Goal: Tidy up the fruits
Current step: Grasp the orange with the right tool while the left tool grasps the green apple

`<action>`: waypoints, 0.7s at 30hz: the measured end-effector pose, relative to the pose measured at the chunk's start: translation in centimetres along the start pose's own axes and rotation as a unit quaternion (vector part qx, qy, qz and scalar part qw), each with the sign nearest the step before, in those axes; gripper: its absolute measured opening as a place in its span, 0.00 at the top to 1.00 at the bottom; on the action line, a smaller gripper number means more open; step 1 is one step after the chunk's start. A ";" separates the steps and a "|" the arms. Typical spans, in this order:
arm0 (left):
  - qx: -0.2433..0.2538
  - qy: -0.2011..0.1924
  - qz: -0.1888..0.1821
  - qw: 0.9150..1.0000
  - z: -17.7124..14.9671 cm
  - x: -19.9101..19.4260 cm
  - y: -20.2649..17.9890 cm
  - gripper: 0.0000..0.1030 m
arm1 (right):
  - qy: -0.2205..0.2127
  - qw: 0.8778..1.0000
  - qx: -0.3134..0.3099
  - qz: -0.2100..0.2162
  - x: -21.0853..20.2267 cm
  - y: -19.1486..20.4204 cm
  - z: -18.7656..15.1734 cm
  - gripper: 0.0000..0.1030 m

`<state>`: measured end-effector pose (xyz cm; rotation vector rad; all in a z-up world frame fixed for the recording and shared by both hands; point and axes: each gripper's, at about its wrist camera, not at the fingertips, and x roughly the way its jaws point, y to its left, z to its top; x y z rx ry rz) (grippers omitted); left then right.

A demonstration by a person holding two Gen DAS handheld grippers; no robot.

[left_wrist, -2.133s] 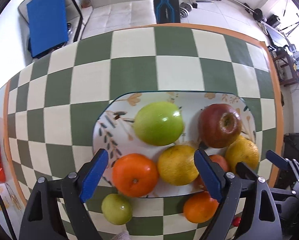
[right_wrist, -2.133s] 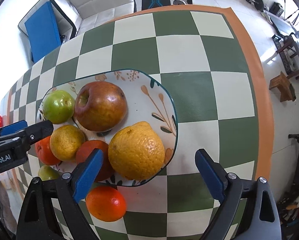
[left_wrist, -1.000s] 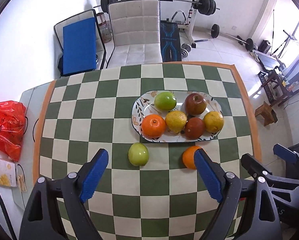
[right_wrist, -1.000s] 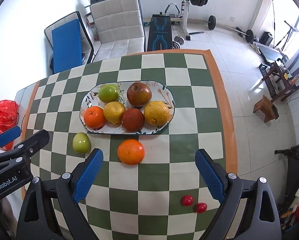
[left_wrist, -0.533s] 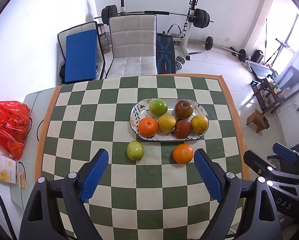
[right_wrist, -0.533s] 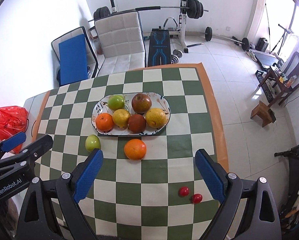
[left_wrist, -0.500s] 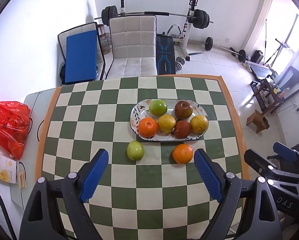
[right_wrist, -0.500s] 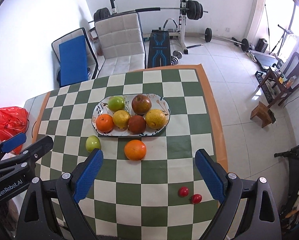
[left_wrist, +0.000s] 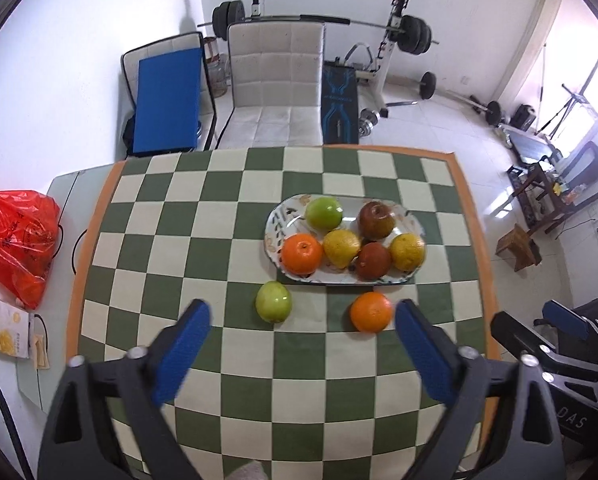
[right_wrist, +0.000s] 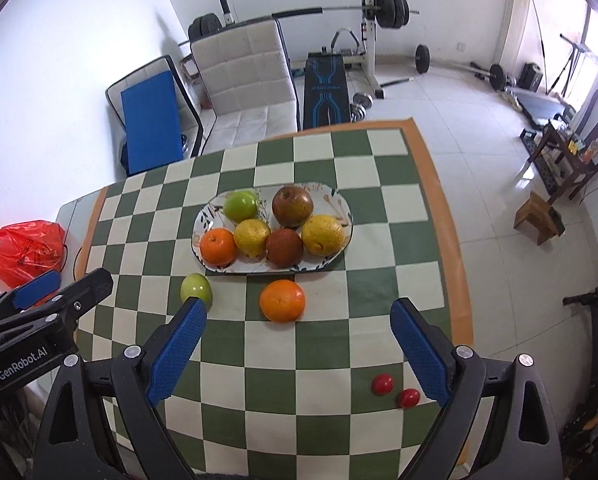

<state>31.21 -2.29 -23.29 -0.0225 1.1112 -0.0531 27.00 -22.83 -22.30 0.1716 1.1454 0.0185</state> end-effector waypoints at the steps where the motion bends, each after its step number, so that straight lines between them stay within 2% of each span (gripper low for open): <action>1: -0.003 0.006 0.009 1.000 0.1 0.9 0.4 0.01 | 0.010 1.000 0.001 0.002 1.1 0.0 0.1 0.07; 5: -0.014 0.036 0.042 0.998 0.4 4.8 2.2 0.01 | 0.051 0.999 0.001 0.003 6.5 -0.2 0.2 0.07; 6: -0.020 0.057 0.042 0.997 0.5 6.5 2.8 0.01 | 0.065 0.998 0.004 0.005 8.4 -0.2 0.2 0.07; 8: -0.034 0.096 0.028 0.994 0.4 9.0 3.9 0.01 | 0.084 0.996 0.012 0.014 11.8 -0.4 0.1 0.08; 10: -0.060 0.143 0.017 0.988 0.3 12.2 5.4 0.01 | 0.111 0.994 0.019 0.015 15.4 -0.4 0.1 0.08; 16: -0.108 0.200 -0.008 0.974 -0.1 17.7 6.9 0.01 | 0.181 0.983 0.018 0.020 23.7 0.8 -0.5 0.09; 18: -0.101 0.220 -0.017 0.970 -0.1 19.6 6.5 0.01 | 0.200 0.979 0.013 0.018 25.7 1.3 -0.8 0.12; 21: -0.074 0.244 -0.019 0.967 -0.1 22.2 5.4 0.01 | 0.217 0.976 -0.003 0.008 27.4 1.9 -1.2 0.23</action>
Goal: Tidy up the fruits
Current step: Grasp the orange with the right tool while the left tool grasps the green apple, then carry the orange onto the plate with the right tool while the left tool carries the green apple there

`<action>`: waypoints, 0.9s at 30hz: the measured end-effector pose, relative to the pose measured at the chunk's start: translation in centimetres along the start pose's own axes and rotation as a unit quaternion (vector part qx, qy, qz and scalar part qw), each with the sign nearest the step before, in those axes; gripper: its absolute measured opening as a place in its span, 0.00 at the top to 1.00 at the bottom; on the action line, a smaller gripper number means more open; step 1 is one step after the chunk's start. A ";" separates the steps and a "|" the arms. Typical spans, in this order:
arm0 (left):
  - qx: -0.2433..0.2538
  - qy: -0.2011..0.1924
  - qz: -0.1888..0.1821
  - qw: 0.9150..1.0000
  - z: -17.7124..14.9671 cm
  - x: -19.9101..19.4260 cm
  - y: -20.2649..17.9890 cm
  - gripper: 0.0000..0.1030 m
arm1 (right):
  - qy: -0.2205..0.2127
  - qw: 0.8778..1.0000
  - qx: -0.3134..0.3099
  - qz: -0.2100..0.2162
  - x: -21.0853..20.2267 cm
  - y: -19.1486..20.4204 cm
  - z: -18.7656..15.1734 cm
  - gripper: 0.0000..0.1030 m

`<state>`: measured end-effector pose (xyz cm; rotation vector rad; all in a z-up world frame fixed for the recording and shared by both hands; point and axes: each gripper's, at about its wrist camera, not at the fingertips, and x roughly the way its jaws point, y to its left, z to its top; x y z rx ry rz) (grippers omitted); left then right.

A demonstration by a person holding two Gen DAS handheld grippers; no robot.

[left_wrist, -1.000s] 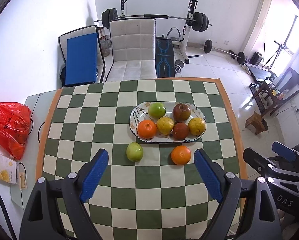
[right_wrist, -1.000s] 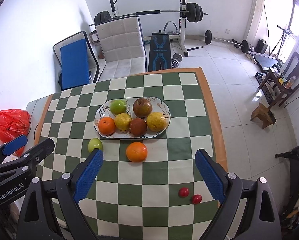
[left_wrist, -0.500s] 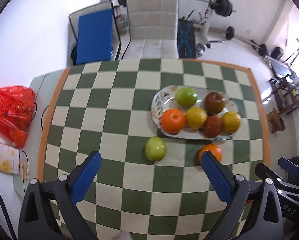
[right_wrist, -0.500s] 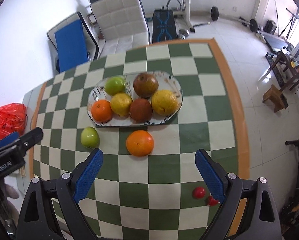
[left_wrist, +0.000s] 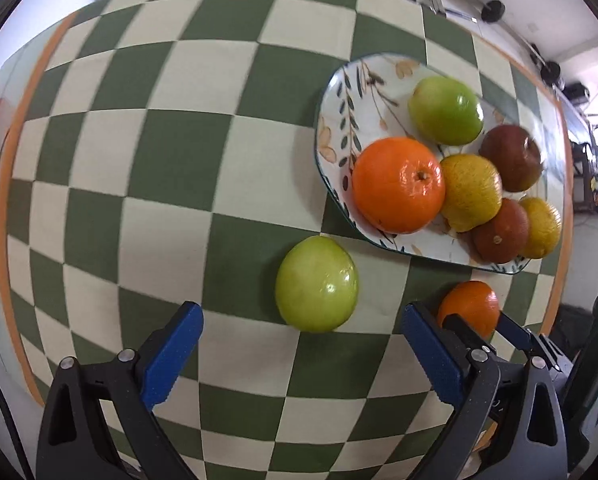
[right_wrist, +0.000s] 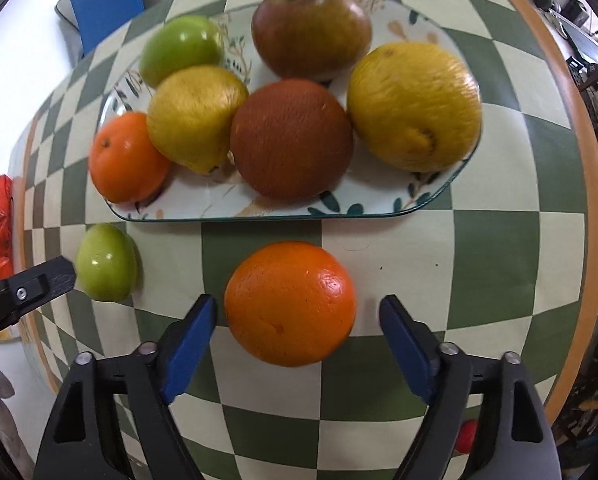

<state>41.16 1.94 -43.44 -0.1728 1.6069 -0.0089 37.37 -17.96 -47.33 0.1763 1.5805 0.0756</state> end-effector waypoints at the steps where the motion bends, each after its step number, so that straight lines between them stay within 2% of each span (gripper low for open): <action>1: 0.007 0.004 0.003 1.000 0.2 0.5 -0.2 0.01 | 0.002 1.000 -0.002 0.001 0.4 0.1 0.0 0.26; 2: 0.018 0.009 0.005 1.000 0.5 1.2 -0.7 0.03 | 0.004 1.000 -0.001 0.012 0.8 0.0 0.0 0.30; 3: 0.025 0.011 0.009 1.000 0.6 1.6 -1.0 0.13 | 0.004 1.000 -0.001 0.020 0.9 0.1 -0.1 0.33; 4: 0.030 0.014 0.012 0.999 0.7 2.0 -1.3 0.22 | 0.003 1.000 -0.003 0.019 0.9 0.2 -0.2 0.34; 5: 0.035 0.018 0.011 0.999 0.8 2.4 -1.6 0.27 | 0.006 1.000 -0.008 0.007 0.9 0.2 -0.4 0.34; 7: 0.045 0.027 0.016 0.998 0.7 3.3 -2.2 0.42 | 0.010 1.000 -0.006 0.015 1.0 -0.1 -0.8 0.34; 9: 0.054 0.024 0.029 0.998 0.5 3.6 -2.5 0.51 | 0.025 0.999 -0.002 0.026 1.3 -0.6 -1.6 0.34; 11: 0.053 0.025 0.024 0.998 -0.2 3.5 -2.5 0.51 | 0.029 0.999 -0.004 0.036 1.3 -1.0 -2.3 0.34; 14: 0.051 0.032 -0.001 0.998 -3.1 3.4 -3.1 0.51 | 0.033 0.998 0.003 0.057 1.4 -1.7 -3.5 0.34; 20: 0.043 0.050 -0.012 0.998 -6.9 4.7 -3.4 0.51 | 0.033 0.996 0.025 0.084 2.3 -3.0 -4.7 0.32; 27: 0.048 0.027 -0.005 0.998 -7.6 3.9 -4.1 0.51 | 0.027 0.997 0.003 0.066 2.0 -2.2 -4.5 0.34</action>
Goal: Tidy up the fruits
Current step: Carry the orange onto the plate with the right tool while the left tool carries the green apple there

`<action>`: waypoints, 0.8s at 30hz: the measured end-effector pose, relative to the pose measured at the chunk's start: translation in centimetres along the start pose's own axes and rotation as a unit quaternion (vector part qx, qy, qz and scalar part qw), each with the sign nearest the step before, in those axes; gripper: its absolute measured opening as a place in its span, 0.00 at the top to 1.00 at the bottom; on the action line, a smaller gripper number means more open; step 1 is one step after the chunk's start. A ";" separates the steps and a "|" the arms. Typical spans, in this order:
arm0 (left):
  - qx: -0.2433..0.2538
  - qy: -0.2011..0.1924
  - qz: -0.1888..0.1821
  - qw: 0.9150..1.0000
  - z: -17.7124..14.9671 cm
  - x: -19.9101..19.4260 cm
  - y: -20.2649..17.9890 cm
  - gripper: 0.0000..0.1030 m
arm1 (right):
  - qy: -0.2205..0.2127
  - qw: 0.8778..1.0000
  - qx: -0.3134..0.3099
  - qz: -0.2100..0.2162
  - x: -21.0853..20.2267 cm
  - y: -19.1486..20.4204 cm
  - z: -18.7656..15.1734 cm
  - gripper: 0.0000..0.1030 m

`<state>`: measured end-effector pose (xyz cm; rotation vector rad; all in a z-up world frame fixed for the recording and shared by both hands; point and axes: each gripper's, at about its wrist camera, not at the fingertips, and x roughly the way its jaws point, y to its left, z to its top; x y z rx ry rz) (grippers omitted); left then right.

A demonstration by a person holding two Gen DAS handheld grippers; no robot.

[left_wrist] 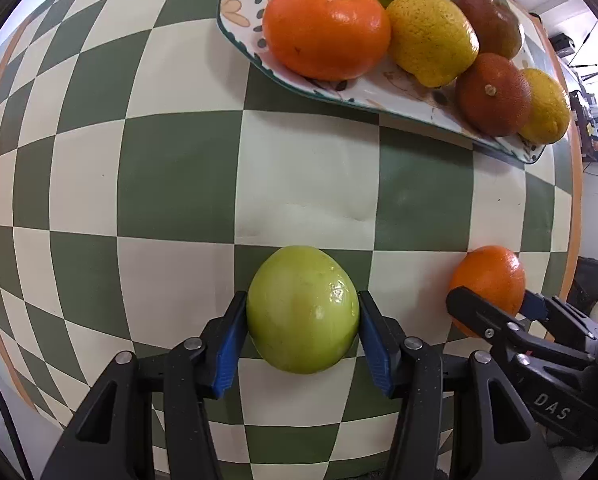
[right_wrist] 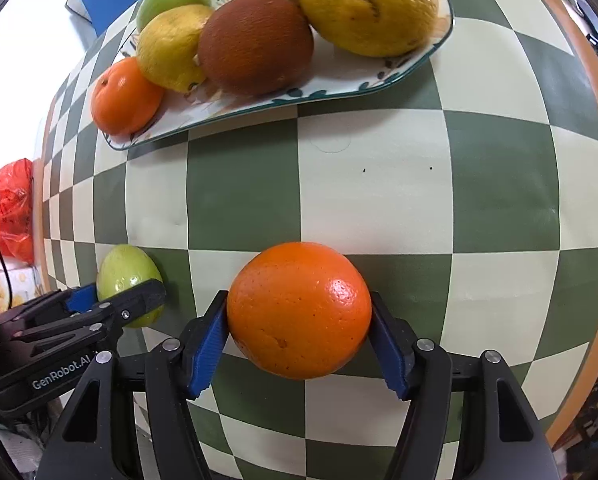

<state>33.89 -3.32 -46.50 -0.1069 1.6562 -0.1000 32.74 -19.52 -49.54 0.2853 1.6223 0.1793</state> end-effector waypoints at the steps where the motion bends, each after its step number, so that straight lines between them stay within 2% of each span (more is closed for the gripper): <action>1: -0.001 -0.004 -0.004 1.000 -0.1 -0.4 -0.1 0.51 | -0.001 1.000 -0.001 0.002 -0.2 0.1 0.0 0.34; 4: -0.008 -0.029 -0.028 0.999 0.1 -3.2 -0.4 0.51 | -0.015 1.000 -0.001 0.022 -2.1 0.5 0.2 0.34; 7: -0.014 -0.059 -0.058 0.997 1.2 -6.8 0.4 0.51 | -0.046 0.998 -0.002 0.048 -6.2 -0.3 0.6 0.34; 10: -0.014 -0.095 -0.082 0.992 4.2 -11.1 0.7 0.51 | -0.092 0.994 -0.002 0.067 -10.6 -0.4 3.0 0.34; 12: -0.009 -0.118 -0.079 0.990 6.7 -13.6 0.8 0.51 | -0.120 0.990 0.002 0.068 -13.1 -0.8 5.5 0.34; 15: -0.006 -0.136 -0.054 0.989 10.8 -15.1 1.1 0.51 | -0.148 0.988 0.005 0.037 -14.7 -1.5 9.9 0.34; 17: -0.011 -0.130 -0.034 0.991 13.5 -14.5 1.4 0.51 | -0.145 0.989 0.009 0.016 -14.3 -2.1 12.7 0.34; 19: -0.013 -0.103 -0.020 0.994 16.5 -12.7 2.0 0.51 | -0.135 0.991 0.008 -0.006 -13.2 -2.7 15.2 0.34; 21: -0.016 -0.074 -0.011 0.997 18.1 -10.4 3.1 0.51 | -0.116 0.993 0.008 -0.030 -11.5 -3.3 17.5 0.34; 24: -0.018 -0.037 -0.004 0.999 19.3 -7.4 3.2 0.51 | -0.103 0.994 0.005 -0.048 -9.8 -4.3 19.0 0.34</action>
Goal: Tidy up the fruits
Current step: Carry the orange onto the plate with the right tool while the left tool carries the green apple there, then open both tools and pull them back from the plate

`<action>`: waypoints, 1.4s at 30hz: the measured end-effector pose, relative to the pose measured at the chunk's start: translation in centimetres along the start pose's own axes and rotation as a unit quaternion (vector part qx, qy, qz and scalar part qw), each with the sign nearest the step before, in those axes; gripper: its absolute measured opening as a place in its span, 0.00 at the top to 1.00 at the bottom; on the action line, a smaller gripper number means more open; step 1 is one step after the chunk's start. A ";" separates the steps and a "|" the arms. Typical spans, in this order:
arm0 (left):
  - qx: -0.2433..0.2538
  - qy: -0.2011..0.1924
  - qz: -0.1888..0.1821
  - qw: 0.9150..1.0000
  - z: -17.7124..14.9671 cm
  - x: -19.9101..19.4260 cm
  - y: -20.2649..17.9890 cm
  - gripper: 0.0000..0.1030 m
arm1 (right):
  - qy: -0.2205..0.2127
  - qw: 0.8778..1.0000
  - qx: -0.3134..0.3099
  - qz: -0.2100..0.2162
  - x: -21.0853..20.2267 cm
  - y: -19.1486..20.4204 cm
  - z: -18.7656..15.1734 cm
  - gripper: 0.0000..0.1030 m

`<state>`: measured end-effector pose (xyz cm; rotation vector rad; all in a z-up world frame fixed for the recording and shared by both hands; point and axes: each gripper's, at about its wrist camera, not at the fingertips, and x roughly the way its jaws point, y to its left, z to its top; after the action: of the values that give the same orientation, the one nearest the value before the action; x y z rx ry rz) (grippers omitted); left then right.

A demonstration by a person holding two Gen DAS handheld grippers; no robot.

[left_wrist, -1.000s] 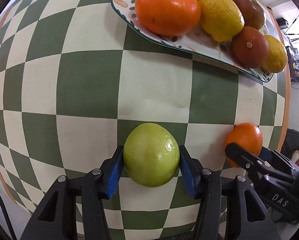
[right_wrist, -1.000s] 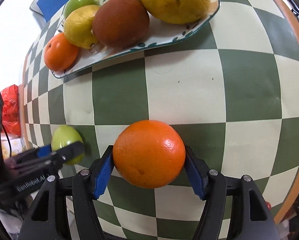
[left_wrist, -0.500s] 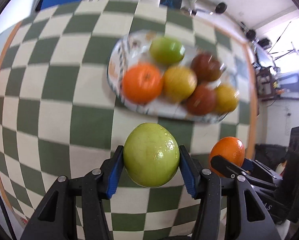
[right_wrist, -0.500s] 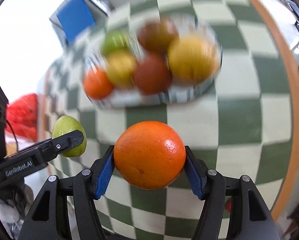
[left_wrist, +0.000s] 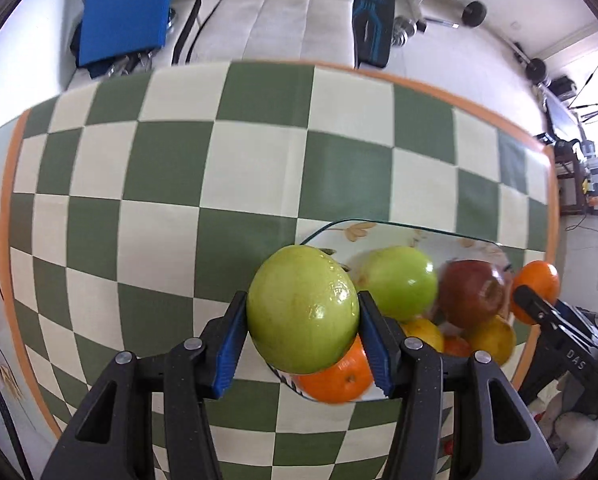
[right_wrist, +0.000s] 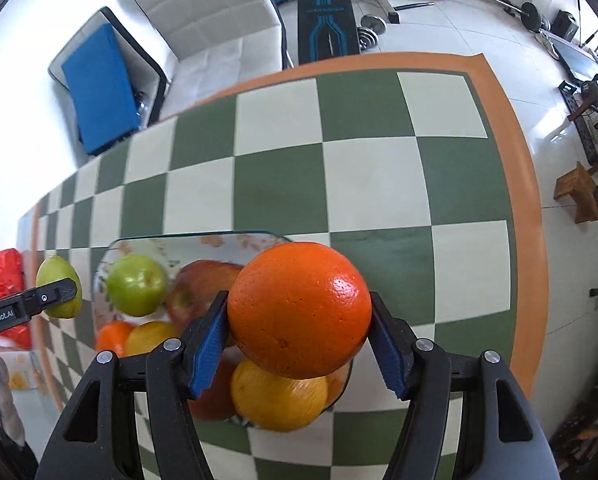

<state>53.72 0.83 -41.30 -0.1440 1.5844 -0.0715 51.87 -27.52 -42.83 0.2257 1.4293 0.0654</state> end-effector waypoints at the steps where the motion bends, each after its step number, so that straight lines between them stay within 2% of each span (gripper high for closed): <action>1: 0.001 0.007 0.001 1.000 -0.1 0.5 0.0 0.51 | 0.004 1.000 0.000 -0.002 0.5 -0.2 0.0 0.34; 6: -0.001 0.040 -0.004 0.999 -0.3 2.5 -0.2 0.51 | 0.016 1.000 -0.001 -0.001 1.8 -0.9 0.0 0.34; 9: -0.003 0.034 -0.008 0.999 -0.5 2.5 -0.3 0.49 | 0.026 0.999 0.011 0.016 1.8 -1.3 -0.1 0.34; 12: -0.010 0.031 -0.016 0.999 -0.3 2.2 -0.1 0.43 | 0.035 0.999 0.019 0.032 1.8 -1.5 -0.3 0.34; 14: -0.010 0.029 -0.012 0.999 -0.2 1.9 -0.1 0.27 | 0.041 0.998 0.020 0.037 1.9 -1.6 -0.3 0.33; 15: -0.007 0.027 -0.011 1.000 -0.2 1.7 -0.1 0.14 | 0.048 0.998 0.020 0.043 1.9 -1.7 -0.3 0.33; 16: -0.007 0.025 -0.012 1.000 -0.2 1.6 -0.1 0.13 | 0.053 0.997 0.020 0.046 2.0 -1.7 -0.3 0.31; 17: -0.006 0.025 -0.010 1.000 -0.2 1.5 -0.1 0.13 | 0.058 0.997 0.018 0.044 2.0 -1.7 -0.3 0.26; 19: -0.004 0.024 -0.007 1.000 -0.3 1.4 -0.2 0.13 | 0.058 0.997 0.014 0.039 1.9 -1.8 -0.3 0.22; 22: -0.002 0.018 -0.001 1.000 0.0 1.0 -0.3 0.13 | 0.058 0.997 0.016 0.039 1.8 -2.0 -0.4 0.20; 24: -0.002 0.010 0.002 1.000 -0.5 0.8 -0.4 0.13 | 0.052 0.998 0.013 0.023 1.3 -1.9 -0.6 0.17; 26: -0.002 -0.004 0.009 1.000 -1.1 0.1 -0.5 0.13 | 0.039 0.999 0.005 0.005 0.6 -1.6 -0.9 0.09; 29: 0.000 -0.034 0.030 0.999 -3.0 -1.0 -0.8 0.13 | 0.018 0.999 -0.015 -0.033 -0.7 -0.5 -2.0 0.08; 33: 0.020 -0.060 0.056 0.996 -5.5 -1.9 -1.8 0.13 | -0.003 0.998 -0.030 -0.053 -2.3 1.0 -4.0 0.08; 42: 0.029 -0.094 0.046 0.994 -9.2 -3.8 -3.5 0.13 | -0.035 0.996 -0.042 -0.070 -5.5 3.1 -7.9 0.08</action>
<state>44.72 -2.57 -36.88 -0.0315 1.3971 -0.0316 43.59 -24.58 -37.81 0.0573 1.3655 0.0036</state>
